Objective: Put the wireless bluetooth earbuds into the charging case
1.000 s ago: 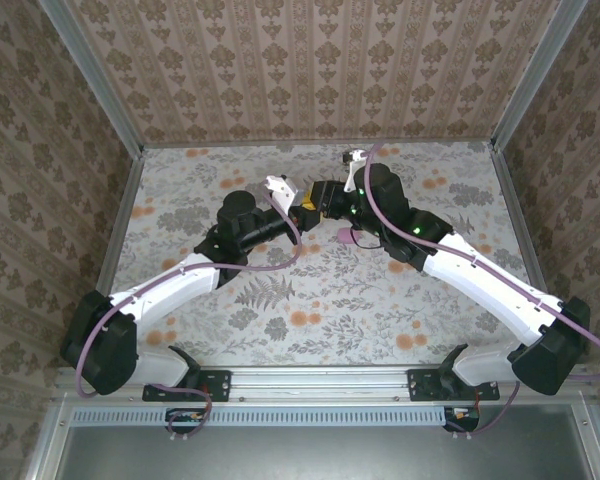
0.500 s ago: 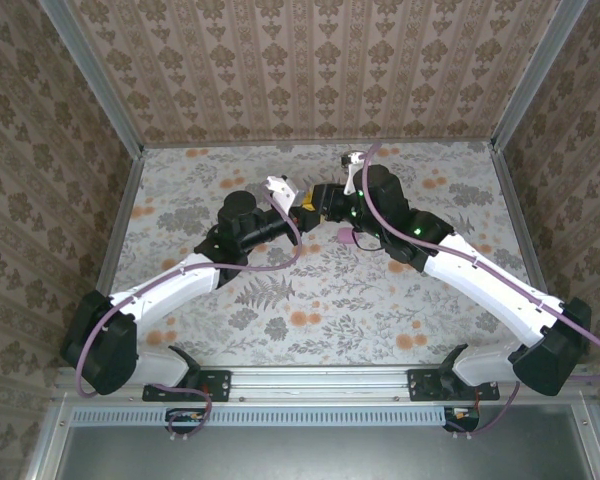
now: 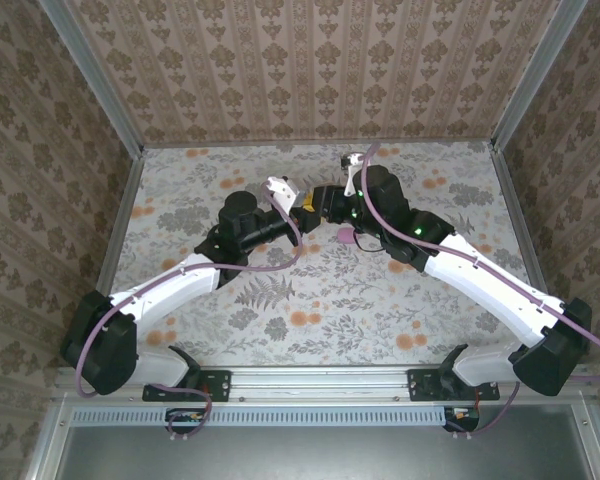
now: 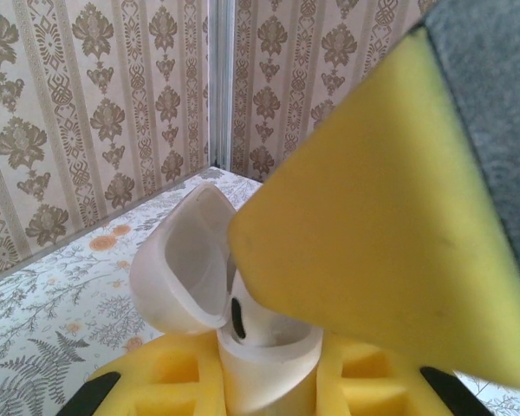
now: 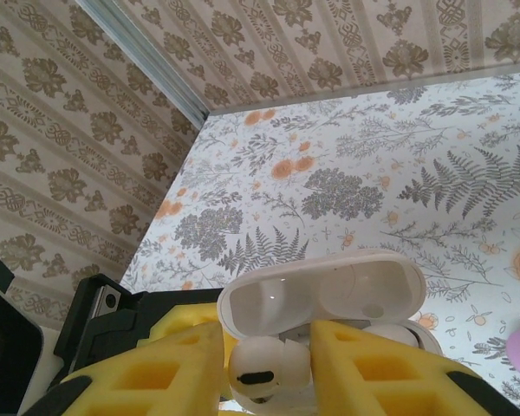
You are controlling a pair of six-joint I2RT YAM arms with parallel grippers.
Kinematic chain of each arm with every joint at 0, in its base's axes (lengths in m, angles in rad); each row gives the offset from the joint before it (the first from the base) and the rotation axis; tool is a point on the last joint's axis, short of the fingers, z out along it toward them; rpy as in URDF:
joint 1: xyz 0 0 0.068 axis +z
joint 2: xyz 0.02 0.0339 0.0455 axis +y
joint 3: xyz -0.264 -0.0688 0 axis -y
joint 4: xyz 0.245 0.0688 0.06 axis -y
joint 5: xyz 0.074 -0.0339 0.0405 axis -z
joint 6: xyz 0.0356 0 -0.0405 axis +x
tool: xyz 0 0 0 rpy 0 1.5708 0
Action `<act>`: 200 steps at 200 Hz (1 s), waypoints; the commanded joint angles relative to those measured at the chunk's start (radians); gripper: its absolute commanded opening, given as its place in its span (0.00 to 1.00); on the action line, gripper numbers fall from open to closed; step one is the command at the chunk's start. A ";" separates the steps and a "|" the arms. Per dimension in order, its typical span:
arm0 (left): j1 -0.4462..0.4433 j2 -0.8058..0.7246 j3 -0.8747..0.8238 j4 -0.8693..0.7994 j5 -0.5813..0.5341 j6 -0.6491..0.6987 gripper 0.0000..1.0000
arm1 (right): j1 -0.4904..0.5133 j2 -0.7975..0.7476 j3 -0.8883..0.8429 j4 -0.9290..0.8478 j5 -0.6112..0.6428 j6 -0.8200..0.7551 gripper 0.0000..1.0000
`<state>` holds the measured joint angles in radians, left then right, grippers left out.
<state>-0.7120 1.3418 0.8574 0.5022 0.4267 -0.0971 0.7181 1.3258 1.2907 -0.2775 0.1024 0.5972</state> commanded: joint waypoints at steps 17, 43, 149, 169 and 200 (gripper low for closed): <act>-0.003 -0.019 0.015 0.019 0.014 0.019 0.11 | 0.003 -0.026 0.040 -0.041 0.018 -0.020 0.35; -0.004 -0.023 0.010 0.016 0.014 0.019 0.11 | 0.001 -0.028 0.051 -0.051 0.019 -0.025 0.35; -0.004 -0.024 0.011 0.007 0.018 0.036 0.11 | -0.008 -0.078 0.054 -0.036 -0.017 -0.015 0.36; -0.003 -0.026 0.009 0.004 0.018 0.037 0.11 | -0.020 -0.082 0.058 -0.058 -0.053 -0.027 0.31; -0.004 -0.033 0.007 -0.003 0.017 0.051 0.11 | -0.058 -0.073 0.073 -0.135 -0.103 -0.026 0.24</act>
<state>-0.7120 1.3407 0.8574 0.5011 0.4267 -0.0750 0.6895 1.2610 1.3277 -0.3309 0.0574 0.5800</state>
